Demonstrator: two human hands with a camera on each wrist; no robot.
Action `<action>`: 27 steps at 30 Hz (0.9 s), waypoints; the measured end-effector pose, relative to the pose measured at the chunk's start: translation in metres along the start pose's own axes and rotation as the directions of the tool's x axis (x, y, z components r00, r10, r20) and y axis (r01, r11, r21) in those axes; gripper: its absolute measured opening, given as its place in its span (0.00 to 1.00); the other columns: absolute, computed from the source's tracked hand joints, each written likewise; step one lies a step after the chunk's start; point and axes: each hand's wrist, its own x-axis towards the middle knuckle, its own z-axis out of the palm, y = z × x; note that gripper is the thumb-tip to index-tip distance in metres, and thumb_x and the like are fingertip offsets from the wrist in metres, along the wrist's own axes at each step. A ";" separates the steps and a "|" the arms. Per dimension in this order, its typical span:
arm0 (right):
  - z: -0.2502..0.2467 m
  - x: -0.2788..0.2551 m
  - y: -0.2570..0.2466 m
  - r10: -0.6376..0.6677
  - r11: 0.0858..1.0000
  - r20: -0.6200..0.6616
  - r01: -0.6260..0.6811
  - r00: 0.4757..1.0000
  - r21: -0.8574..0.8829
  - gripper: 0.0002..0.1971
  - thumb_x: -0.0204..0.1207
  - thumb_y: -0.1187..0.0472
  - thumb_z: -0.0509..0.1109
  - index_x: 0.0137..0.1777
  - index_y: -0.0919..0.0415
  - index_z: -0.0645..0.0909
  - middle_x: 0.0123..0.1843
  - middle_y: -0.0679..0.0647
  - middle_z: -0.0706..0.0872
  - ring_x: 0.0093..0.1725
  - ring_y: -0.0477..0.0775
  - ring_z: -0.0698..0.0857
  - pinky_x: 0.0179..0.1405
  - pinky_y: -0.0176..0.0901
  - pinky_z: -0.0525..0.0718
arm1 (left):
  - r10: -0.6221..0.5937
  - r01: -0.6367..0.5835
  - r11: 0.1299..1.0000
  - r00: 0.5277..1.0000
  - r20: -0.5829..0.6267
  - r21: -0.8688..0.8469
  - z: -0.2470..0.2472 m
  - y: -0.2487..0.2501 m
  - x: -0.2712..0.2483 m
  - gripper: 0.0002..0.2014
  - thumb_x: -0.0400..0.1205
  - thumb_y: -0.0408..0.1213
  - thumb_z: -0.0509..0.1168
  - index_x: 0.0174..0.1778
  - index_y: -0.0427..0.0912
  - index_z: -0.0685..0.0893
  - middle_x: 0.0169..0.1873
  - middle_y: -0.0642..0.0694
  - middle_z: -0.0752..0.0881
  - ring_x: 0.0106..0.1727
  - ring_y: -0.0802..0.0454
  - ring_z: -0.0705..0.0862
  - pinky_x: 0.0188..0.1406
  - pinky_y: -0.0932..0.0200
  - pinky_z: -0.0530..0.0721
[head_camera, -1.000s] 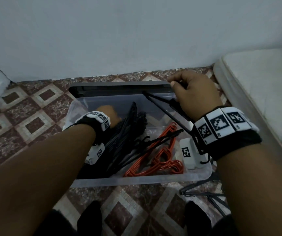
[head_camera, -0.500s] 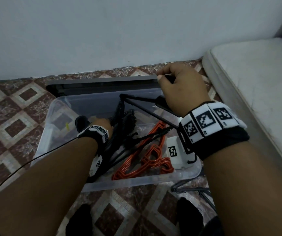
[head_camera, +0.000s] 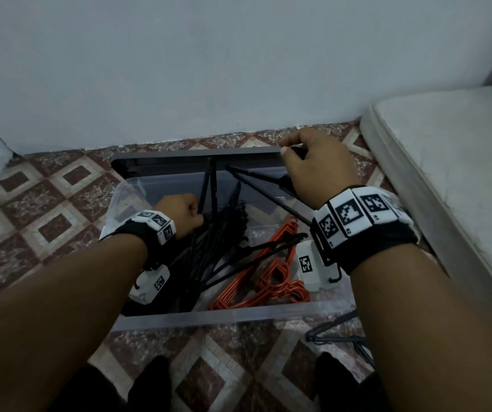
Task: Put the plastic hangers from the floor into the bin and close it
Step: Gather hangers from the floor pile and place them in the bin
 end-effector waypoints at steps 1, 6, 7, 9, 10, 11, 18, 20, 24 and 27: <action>-0.001 0.001 0.000 0.002 1.000 -0.002 -0.002 1.000 0.005 0.08 0.81 0.54 0.65 0.54 0.47 0.85 0.40 0.37 0.81 0.33 0.34 0.78 0.28 0.27 0.70 | -0.007 0.007 1.000 1.000 -0.030 -0.008 -0.011 0.004 -0.003 0.10 0.76 0.44 0.69 0.35 0.48 0.74 0.32 0.48 0.83 0.37 0.45 0.83 0.33 0.57 0.76; -0.005 0.004 0.003 0.022 0.999 -0.047 -0.020 0.999 0.039 0.08 0.82 0.55 0.64 0.54 0.50 0.85 0.42 0.41 0.84 0.37 0.36 0.80 0.32 0.29 0.72 | -0.062 0.023 0.993 0.939 -0.337 -0.117 -0.065 0.022 -0.025 0.08 0.73 0.41 0.69 0.41 0.49 0.76 0.32 0.52 0.84 0.35 0.50 0.81 0.34 0.58 0.73; -0.006 0.004 0.003 0.028 0.999 -0.059 -0.026 0.998 0.033 0.08 0.82 0.56 0.64 0.54 0.49 0.85 0.40 0.39 0.82 0.35 0.34 0.78 0.29 0.26 0.70 | -0.058 0.005 0.991 0.920 -0.388 -0.134 -0.074 0.024 -0.031 0.08 0.74 0.41 0.69 0.44 0.50 0.76 0.32 0.53 0.83 0.35 0.51 0.80 0.34 0.58 0.72; -0.007 0.004 0.003 0.041 0.999 -0.069 -0.039 0.997 0.031 0.09 0.82 0.56 0.63 0.52 0.48 0.85 0.37 0.36 0.81 0.33 0.34 0.78 0.27 0.25 0.69 | -0.054 -0.025 0.986 0.887 -0.459 -0.164 -0.085 0.029 -0.043 0.09 0.77 0.40 0.66 0.51 0.51 0.76 0.33 0.54 0.82 0.35 0.52 0.80 0.34 0.58 0.71; -0.007 0.005 0.004 0.045 0.998 -0.068 -0.043 0.997 0.035 0.09 0.82 0.57 0.62 0.52 0.47 0.85 0.38 0.38 0.82 0.33 0.36 0.79 0.27 0.27 0.71 | -0.060 -0.034 0.983 0.873 -0.485 -0.182 -0.089 0.030 -0.049 0.09 0.79 0.41 0.65 0.54 0.53 0.77 0.34 0.54 0.83 0.36 0.51 0.81 0.35 0.57 0.73; -0.008 0.005 0.004 0.047 0.998 -0.064 -0.044 0.997 0.041 0.10 0.82 0.58 0.62 0.53 0.47 0.85 0.41 0.42 0.85 0.34 0.37 0.80 0.28 0.28 0.73 | -0.066 -0.043 0.978 0.862 -0.503 -0.203 -0.092 0.032 -0.054 0.07 0.81 0.42 0.64 0.54 0.54 0.78 0.35 0.54 0.84 0.37 0.50 0.83 0.36 0.55 0.77; -0.007 0.005 0.008 0.032 0.995 -0.057 -0.026 0.998 0.097 0.15 0.81 0.64 0.60 0.54 0.48 0.86 0.46 0.44 0.89 0.45 0.46 0.86 0.43 0.37 0.83 | -0.147 -0.170 0.858 0.823 -0.549 -0.484 -0.096 0.028 -0.053 0.09 0.87 0.47 0.57 0.51 0.52 0.83 0.36 0.56 0.89 0.31 0.56 0.86 0.36 0.53 0.88; -0.007 0.007 0.010 0.056 0.990 -0.059 -0.047 0.997 0.136 0.15 0.80 0.64 0.60 0.53 0.46 0.85 0.43 0.42 0.89 0.46 0.45 0.87 0.50 0.43 0.87 | -0.182 -0.211 0.767 0.835 -0.520 -0.606 -0.094 0.023 -0.050 0.10 0.87 0.45 0.57 0.51 0.51 0.84 0.36 0.53 0.89 0.31 0.54 0.86 0.34 0.54 0.90; -0.008 0.009 0.015 0.075 0.977 -0.064 -0.061 0.995 0.203 0.16 0.79 0.65 0.60 0.53 0.46 0.86 0.39 0.42 0.90 0.43 0.43 0.89 0.51 0.49 0.89 | -0.196 -0.266 0.612 0.861 -0.469 -0.744 -0.097 0.014 -0.043 0.12 0.88 0.42 0.56 0.49 0.50 0.85 0.36 0.49 0.90 0.30 0.51 0.83 0.32 0.56 0.88; -0.013 0.011 0.016 0.084 0.933 -0.032 -0.067 0.996 0.354 0.18 0.79 0.69 0.59 0.55 0.50 0.87 0.41 0.47 0.91 0.43 0.48 0.90 0.53 0.52 0.89 | -0.228 -0.254 0.466 0.891 -0.392 -0.848 -0.100 0.009 -0.041 0.13 0.89 0.39 0.55 0.49 0.45 0.85 0.34 0.47 0.90 0.27 0.53 0.81 0.28 0.59 0.85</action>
